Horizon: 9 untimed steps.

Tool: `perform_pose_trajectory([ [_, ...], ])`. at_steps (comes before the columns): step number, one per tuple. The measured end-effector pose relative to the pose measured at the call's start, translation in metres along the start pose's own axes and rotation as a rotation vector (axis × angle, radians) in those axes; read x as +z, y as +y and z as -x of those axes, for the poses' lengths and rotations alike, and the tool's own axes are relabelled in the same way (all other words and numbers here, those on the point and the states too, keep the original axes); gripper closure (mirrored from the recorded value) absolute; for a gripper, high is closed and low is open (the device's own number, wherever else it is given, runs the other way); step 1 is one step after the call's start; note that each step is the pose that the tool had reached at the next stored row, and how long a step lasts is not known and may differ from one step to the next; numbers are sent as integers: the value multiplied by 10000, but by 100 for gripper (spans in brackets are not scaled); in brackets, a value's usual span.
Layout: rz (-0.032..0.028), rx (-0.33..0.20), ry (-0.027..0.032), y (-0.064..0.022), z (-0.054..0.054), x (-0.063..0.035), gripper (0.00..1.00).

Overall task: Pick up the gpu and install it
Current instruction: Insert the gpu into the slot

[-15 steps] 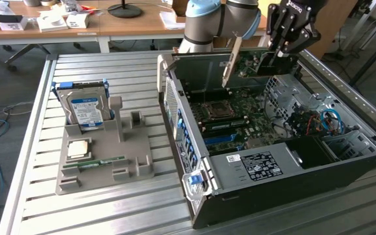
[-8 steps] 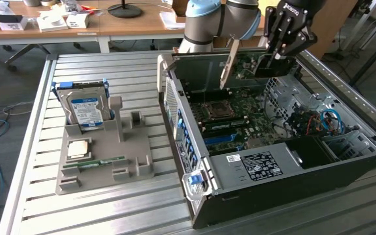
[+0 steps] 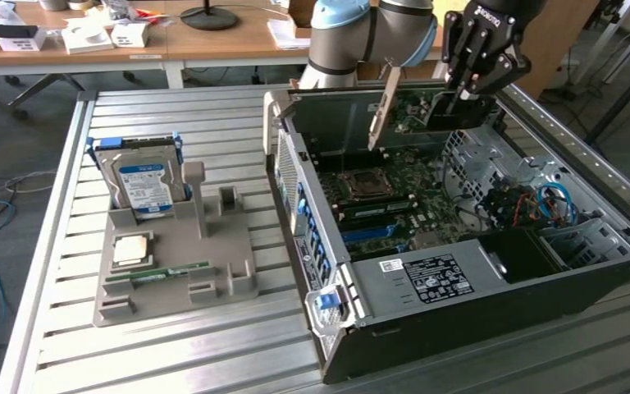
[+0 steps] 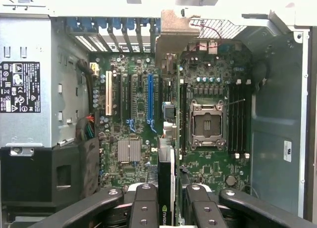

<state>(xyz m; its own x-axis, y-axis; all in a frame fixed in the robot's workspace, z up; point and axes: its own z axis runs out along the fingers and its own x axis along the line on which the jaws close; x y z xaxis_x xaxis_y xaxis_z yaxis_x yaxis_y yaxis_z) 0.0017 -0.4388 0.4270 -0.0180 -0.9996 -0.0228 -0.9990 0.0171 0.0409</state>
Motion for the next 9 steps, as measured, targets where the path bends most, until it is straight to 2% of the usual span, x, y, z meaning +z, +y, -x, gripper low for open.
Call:
perform_pose_trajectory([
  [4,1,0,2,-1,-1,38,74],
  [9,1,0,4,-2,-1,38,74],
])
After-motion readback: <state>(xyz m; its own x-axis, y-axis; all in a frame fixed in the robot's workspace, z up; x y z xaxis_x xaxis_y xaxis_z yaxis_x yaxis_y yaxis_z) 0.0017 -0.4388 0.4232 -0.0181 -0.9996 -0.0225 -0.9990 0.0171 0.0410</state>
